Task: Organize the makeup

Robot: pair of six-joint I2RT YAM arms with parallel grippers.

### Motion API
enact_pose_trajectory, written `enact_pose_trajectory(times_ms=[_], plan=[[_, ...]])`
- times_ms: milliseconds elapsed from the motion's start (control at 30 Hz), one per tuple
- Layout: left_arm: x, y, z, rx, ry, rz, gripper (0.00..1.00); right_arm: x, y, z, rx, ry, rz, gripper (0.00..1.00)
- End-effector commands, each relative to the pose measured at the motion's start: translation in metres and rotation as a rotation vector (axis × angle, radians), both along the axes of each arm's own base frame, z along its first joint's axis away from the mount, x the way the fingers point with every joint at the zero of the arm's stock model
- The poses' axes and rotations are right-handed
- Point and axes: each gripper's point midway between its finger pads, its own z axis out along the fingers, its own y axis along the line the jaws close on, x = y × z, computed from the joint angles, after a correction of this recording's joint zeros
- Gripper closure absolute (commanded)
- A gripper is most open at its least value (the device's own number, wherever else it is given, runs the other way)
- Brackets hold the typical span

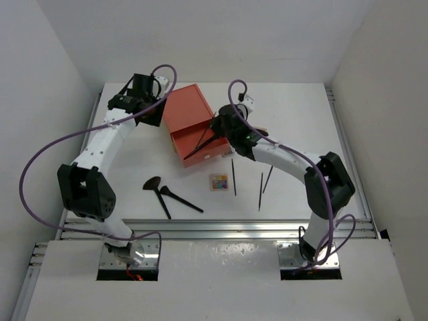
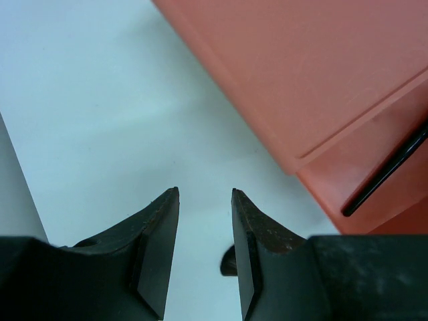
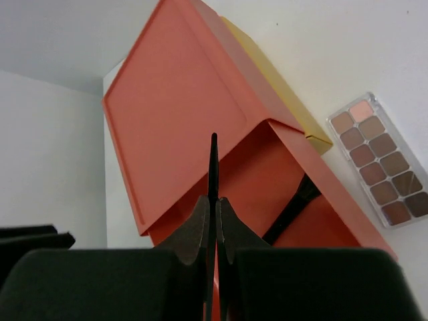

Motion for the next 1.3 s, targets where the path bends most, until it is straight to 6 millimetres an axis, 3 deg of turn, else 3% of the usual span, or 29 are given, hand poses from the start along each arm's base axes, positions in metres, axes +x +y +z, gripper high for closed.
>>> enact_pose_trajectory(times_ms=[0,67,200,233,333,367,433,467,567,600,667,700,733,833,900,933,967,1100,1133,1267], plan=[[-0.011,0.001,0.012,-0.06,-0.05,0.025,0.57,0.011,0.016,0.021,0.143,-0.017,-0.074,1.0],[-0.019,0.005,0.003,-0.061,-0.026,0.03,0.57,0.004,0.026,0.005,0.151,0.039,-0.067,1.0],[-0.026,0.01,-0.005,-0.058,-0.013,0.04,0.57,-0.005,0.04,-0.007,0.141,0.054,-0.04,1.0],[-0.029,0.011,-0.005,-0.058,-0.013,0.04,0.57,-0.005,0.043,-0.01,0.14,0.063,-0.024,0.96],[-0.038,0.012,-0.012,-0.062,0.002,0.047,0.57,-0.006,0.046,-0.019,0.14,0.098,-0.021,0.7],[-0.044,0.013,-0.015,-0.06,0.008,0.047,0.57,-0.001,0.038,-0.022,0.139,0.104,-0.033,0.59],[-0.052,0.016,-0.02,-0.07,0.027,0.057,0.57,-0.009,0.048,-0.021,0.133,0.101,0.008,0.52],[-0.063,0.015,-0.031,-0.079,0.064,0.056,0.57,-0.01,0.051,-0.016,0.126,0.084,0.033,0.48],[-0.086,0.004,-0.04,-0.141,0.1,0.009,0.57,-0.01,0.054,-0.005,0.062,0.023,0.108,0.46],[-0.1,0.002,-0.056,-0.154,0.145,-0.005,0.57,-0.011,0.06,0.013,0.08,-0.027,0.143,0.45],[-0.119,-0.005,-0.064,-0.206,0.171,-0.013,0.57,-0.015,0.065,0.024,-0.008,-0.092,0.229,0.45],[-0.135,-0.007,-0.083,-0.23,0.231,-0.003,0.57,-0.021,0.071,0.043,-0.016,-0.138,0.265,0.44],[-0.143,-0.009,-0.09,-0.252,0.255,0.013,0.57,-0.025,0.073,0.05,-0.037,-0.164,0.287,0.43],[-0.145,-0.01,-0.105,-0.318,0.306,0.116,0.56,-0.04,0.065,0.075,-0.178,-0.287,0.35,0.41],[-0.146,-0.011,-0.118,-0.384,0.36,0.205,0.56,-0.048,0.051,0.072,-0.23,-0.297,0.35,0.41],[-0.154,-0.012,-0.127,-0.391,0.414,0.246,0.56,-0.051,0.041,0.08,-0.24,-0.311,0.326,0.39],[-0.165,-0.012,-0.137,-0.398,0.472,0.292,0.56,-0.053,0.035,0.072,-0.284,-0.307,0.33,0.39],[-0.189,-0.001,-0.159,-0.352,0.591,0.391,0.56,-0.061,0.004,0.075,-0.388,-0.33,0.281,0.39],[-0.193,-0.003,-0.161,-0.343,0.611,0.387,0.56,-0.065,-0.002,0.065,-0.407,-0.317,0.28,0.38],[-0.206,-0.021,-0.169,-0.358,0.675,0.347,0.56,-0.069,-0.018,0.055,-0.472,-0.304,0.256,0.38]])
